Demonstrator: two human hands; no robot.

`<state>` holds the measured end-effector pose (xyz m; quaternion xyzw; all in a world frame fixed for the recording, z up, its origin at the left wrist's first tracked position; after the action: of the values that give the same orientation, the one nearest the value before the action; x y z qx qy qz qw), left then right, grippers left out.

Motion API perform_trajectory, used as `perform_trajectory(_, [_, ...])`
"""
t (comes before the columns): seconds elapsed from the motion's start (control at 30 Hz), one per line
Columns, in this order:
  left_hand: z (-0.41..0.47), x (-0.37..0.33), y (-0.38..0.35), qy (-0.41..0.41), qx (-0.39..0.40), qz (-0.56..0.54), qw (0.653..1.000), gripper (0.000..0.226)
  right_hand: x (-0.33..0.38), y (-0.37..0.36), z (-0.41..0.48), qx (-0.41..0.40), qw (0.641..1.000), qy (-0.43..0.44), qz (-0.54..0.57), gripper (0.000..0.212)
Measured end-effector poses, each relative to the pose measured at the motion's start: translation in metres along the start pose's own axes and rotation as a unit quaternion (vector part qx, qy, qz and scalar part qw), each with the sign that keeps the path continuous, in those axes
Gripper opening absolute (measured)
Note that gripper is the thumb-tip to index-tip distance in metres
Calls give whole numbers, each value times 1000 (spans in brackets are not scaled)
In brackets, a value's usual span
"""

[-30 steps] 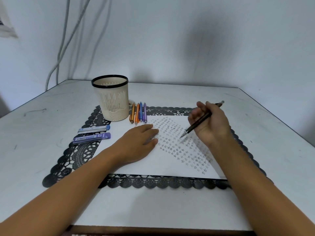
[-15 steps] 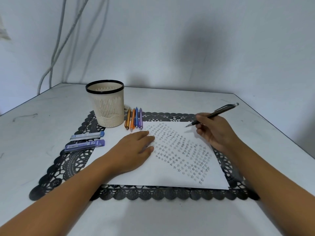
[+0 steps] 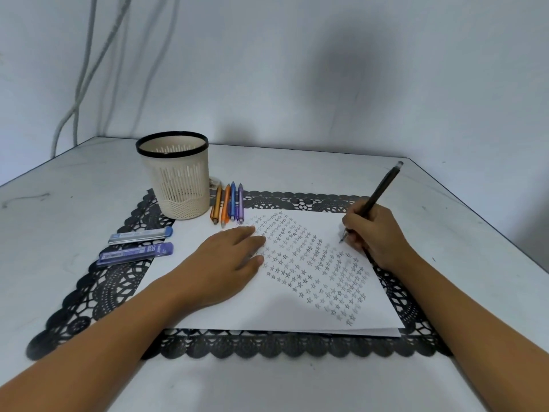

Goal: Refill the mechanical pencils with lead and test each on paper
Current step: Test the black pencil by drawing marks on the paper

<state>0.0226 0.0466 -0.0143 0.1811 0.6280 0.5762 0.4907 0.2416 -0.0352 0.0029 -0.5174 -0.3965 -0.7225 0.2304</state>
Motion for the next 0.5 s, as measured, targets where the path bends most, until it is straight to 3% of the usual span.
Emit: perform_trajectory(0.5, [-1, -3, 1, -3, 4, 5, 1000, 47, 2, -3, -1, 10, 997, 26, -66, 16])
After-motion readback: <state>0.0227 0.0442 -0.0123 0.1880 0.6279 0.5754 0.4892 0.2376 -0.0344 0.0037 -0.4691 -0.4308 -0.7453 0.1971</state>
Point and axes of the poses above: each hand's wrist, its own z-axis towards the middle knuckle, its own y-axis out of the back of the hand, x = y × z, the point moved 7 cm from there along z, towards the middle knuckle, and after that the axes turned 7 degrees about -z, right-handed, at the moved point
